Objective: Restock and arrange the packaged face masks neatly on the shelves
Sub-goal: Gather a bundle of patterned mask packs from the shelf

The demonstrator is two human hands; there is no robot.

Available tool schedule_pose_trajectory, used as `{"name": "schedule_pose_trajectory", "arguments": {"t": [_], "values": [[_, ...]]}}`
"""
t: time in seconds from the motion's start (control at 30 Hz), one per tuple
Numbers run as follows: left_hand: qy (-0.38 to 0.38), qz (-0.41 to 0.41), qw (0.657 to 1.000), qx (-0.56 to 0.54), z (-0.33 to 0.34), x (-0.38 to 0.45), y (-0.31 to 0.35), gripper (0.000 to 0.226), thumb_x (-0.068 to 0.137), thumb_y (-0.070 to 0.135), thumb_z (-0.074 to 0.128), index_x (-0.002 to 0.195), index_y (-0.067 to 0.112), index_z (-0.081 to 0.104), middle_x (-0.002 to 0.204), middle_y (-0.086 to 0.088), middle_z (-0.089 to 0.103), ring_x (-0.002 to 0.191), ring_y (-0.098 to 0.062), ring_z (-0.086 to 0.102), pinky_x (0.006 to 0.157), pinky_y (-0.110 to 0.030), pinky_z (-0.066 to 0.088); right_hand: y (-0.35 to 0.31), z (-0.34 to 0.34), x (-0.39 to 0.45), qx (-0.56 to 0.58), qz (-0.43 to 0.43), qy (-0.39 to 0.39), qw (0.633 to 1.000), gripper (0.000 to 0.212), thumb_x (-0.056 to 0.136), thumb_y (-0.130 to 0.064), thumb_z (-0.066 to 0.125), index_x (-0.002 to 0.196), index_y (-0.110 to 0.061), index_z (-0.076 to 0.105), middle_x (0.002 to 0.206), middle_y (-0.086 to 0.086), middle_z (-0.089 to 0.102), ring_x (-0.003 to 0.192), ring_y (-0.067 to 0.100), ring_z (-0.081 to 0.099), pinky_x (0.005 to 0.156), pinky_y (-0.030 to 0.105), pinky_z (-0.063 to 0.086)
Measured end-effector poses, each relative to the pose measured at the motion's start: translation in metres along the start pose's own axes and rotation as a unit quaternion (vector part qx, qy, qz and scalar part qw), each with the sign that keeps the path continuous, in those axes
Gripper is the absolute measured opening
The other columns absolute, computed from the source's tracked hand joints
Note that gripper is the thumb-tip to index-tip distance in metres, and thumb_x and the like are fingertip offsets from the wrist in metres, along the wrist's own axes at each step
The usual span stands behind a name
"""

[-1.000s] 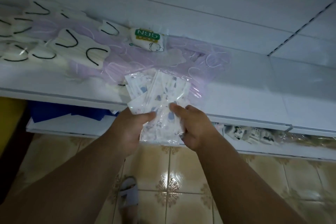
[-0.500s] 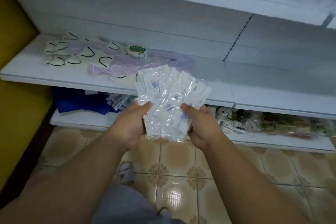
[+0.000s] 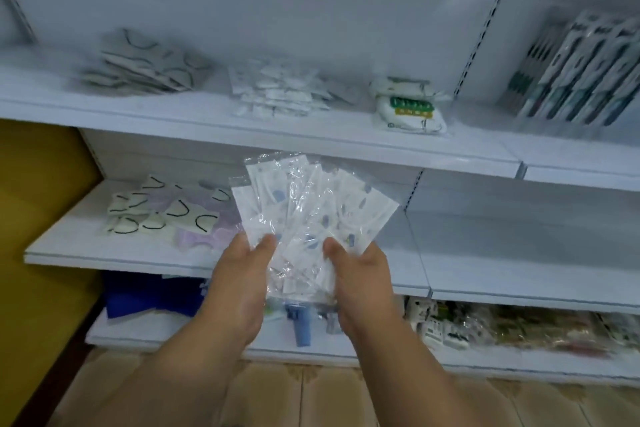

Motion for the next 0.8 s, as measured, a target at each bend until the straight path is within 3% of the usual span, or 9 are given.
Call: {"name": "schedule_pose_trajectory", "arguments": {"t": [0.13,0.27,0.47,0.53,0.63,0.7,0.8], "values": [[0.005,0.072,0.997,0.008,0.003,0.042,0.067,0.015,0.100,0.017,0.060,0.105,0.026,0.071,0.097,-0.002,0.078,0.092,-0.026,0.075,0.088,-0.054,0.057,-0.042,0.050,0.038,-0.009,-0.059,-0.002,0.998,0.017,0.096,-0.012,0.062,0.105,-0.022,0.072,0.097,-0.007,0.077,0.092,0.016,0.074,0.088,0.044,0.059],[0.017,0.119,0.991,0.055,0.001,0.102,0.110,0.013,0.098,0.022,0.063,0.102,0.030,0.072,0.096,0.001,0.078,0.091,-0.025,0.075,0.086,-0.055,0.058,-0.067,0.088,0.083,-0.004,-0.082,0.029,0.996,0.015,0.097,-0.012,0.061,0.100,-0.023,0.071,0.092,-0.012,0.077,0.086,0.008,0.074,0.076,0.024,0.059],[0.029,0.178,0.973,0.147,0.013,0.157,0.162,0.013,0.097,0.026,0.060,0.094,0.031,0.071,0.088,0.008,0.077,0.084,-0.018,0.074,0.085,-0.051,0.059,-0.101,0.117,0.131,-0.044,-0.122,0.073,0.989,0.006,0.095,-0.018,0.063,0.099,-0.021,0.067,0.091,-0.005,0.075,0.086,0.014,0.072,0.086,0.038,0.058],[0.028,0.203,0.961,0.185,0.025,0.168,0.184,0.013,0.098,0.028,0.058,0.093,0.030,0.069,0.085,0.012,0.075,0.082,-0.013,0.073,0.083,-0.043,0.058,-0.120,0.122,0.146,-0.059,-0.146,0.086,0.984,0.011,0.094,-0.019,0.063,0.105,-0.022,0.066,0.096,-0.008,0.074,0.091,0.011,0.071,0.089,0.038,0.057],[0.040,0.237,0.941,0.237,0.046,0.192,0.213,0.016,0.100,0.025,0.055,0.087,0.028,0.064,0.081,0.011,0.071,0.079,-0.007,0.067,0.070,-0.028,0.051,-0.154,0.128,0.177,-0.090,-0.183,0.090,0.975,0.016,0.094,-0.019,0.062,0.109,-0.026,0.062,0.097,-0.013,0.070,0.090,0.004,0.068,0.082,0.029,0.054],[0.042,0.248,0.926,0.283,0.060,0.218,0.228,0.017,0.100,0.026,0.053,0.086,0.027,0.062,0.084,0.009,0.069,0.081,-0.011,0.066,0.067,-0.028,0.047,-0.175,0.133,0.202,-0.128,-0.201,0.093,0.967,0.012,0.093,-0.019,0.062,0.101,-0.027,0.062,0.092,-0.015,0.069,0.084,0.002,0.066,0.077,0.027,0.054],[0.037,0.270,0.903,0.331,0.082,0.263,0.248,0.013,0.094,0.028,0.054,0.100,0.025,0.065,0.086,0.007,0.071,0.079,-0.017,0.068,0.072,-0.030,0.053,-0.205,0.142,0.248,-0.186,-0.225,0.095,0.952,0.007,0.089,-0.021,0.064,0.096,-0.021,0.066,0.089,-0.008,0.072,0.083,0.014,0.069,0.076,0.032,0.058]]}}
Point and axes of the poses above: each hand's wrist, its own x-axis towards the middle knuckle, its own z-axis out of the palm, y = z × x, the point moved 10 cm from there along x, towards the middle knuckle
